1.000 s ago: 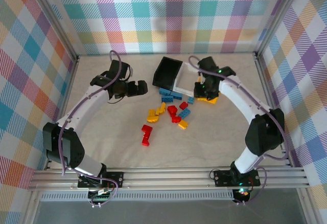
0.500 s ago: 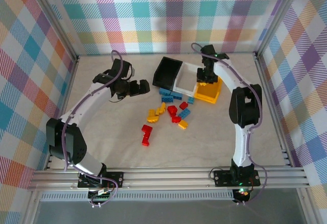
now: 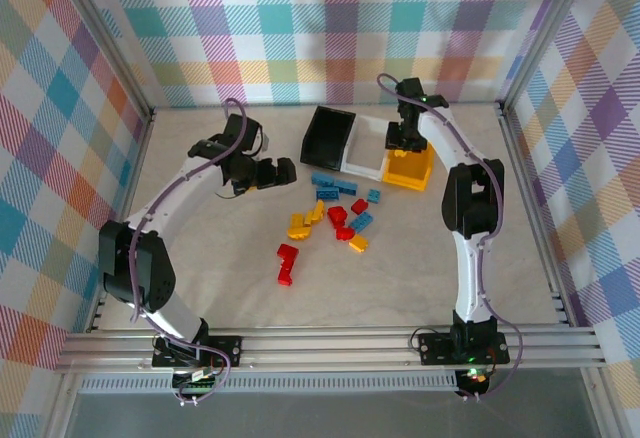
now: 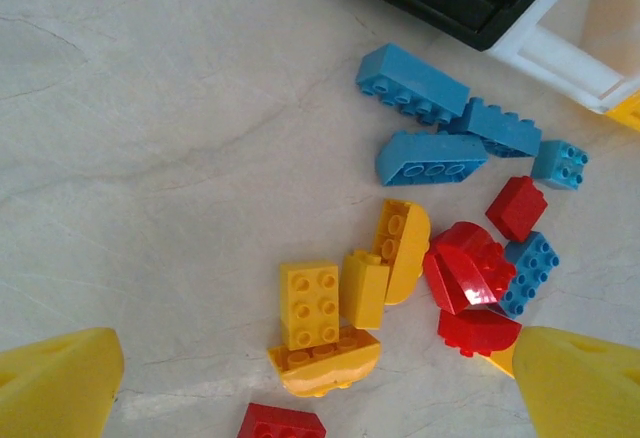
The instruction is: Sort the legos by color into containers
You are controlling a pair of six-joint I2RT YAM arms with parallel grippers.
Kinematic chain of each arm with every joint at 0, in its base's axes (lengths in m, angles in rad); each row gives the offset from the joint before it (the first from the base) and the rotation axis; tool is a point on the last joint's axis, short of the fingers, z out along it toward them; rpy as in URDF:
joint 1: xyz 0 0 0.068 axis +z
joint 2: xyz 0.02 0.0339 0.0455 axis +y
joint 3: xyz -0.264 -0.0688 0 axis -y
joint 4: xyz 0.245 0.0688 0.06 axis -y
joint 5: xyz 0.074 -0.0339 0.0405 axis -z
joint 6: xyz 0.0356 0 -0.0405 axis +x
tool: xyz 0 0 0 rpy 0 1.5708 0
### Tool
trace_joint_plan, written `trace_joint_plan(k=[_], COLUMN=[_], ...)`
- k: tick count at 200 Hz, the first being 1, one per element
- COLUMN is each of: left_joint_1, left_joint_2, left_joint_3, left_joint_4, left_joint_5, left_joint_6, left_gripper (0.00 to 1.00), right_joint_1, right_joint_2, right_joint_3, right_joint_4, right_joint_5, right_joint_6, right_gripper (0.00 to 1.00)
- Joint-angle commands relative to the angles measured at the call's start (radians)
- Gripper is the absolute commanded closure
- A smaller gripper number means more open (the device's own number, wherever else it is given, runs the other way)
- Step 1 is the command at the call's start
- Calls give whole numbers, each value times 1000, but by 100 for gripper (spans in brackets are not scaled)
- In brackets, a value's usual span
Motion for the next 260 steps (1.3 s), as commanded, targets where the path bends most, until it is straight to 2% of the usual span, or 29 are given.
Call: trace_joint_plan(k=[1, 16, 46, 69, 84, 120, 149, 182, 211, 260], left_joint_1=[-5, -5, -5, -7, -9, -28, -36, -35, -36, -36], left_joint_2=[20, 36, 59, 58, 57, 52, 38, 25, -4, -34], left_joint_3=[36, 50, 66, 60, 42, -16, -80, -141, -164, -191], left_joint_4=[-30, -36, -28, -13, 3, 34, 73, 115, 115, 95], left_joint_5=[18, 21, 35, 40, 41, 41, 40, 65, 51, 29], left_joint_6=[16, 21, 18, 13, 5, -7, -33, -73, -74, -69], left_gripper=[0, 0, 0, 0, 0, 0, 0, 0, 0, 0], right_joint_1=[-7, -7, -2, 41, 114, 302, 375, 433, 437, 452], right_joint_2=[-1, -21, -85, -194, -274, -489, -597, -582, -520, -428], right_joint_3=[-62, -75, -85, -174, -270, -638, -844, -909, -893, -843], right_joint_4=[3, 10, 13, 24, 3, 16, 53, 92, 127, 158], right_joint_5=[-5, 4, -12, -98, -138, -202, -287, -235, -167, -146], right_joint_6=[6, 5, -18, -83, -142, -184, -160, -189, -220, -279], right_gripper=[34, 28, 28, 30, 30, 29, 29, 30, 31, 33])
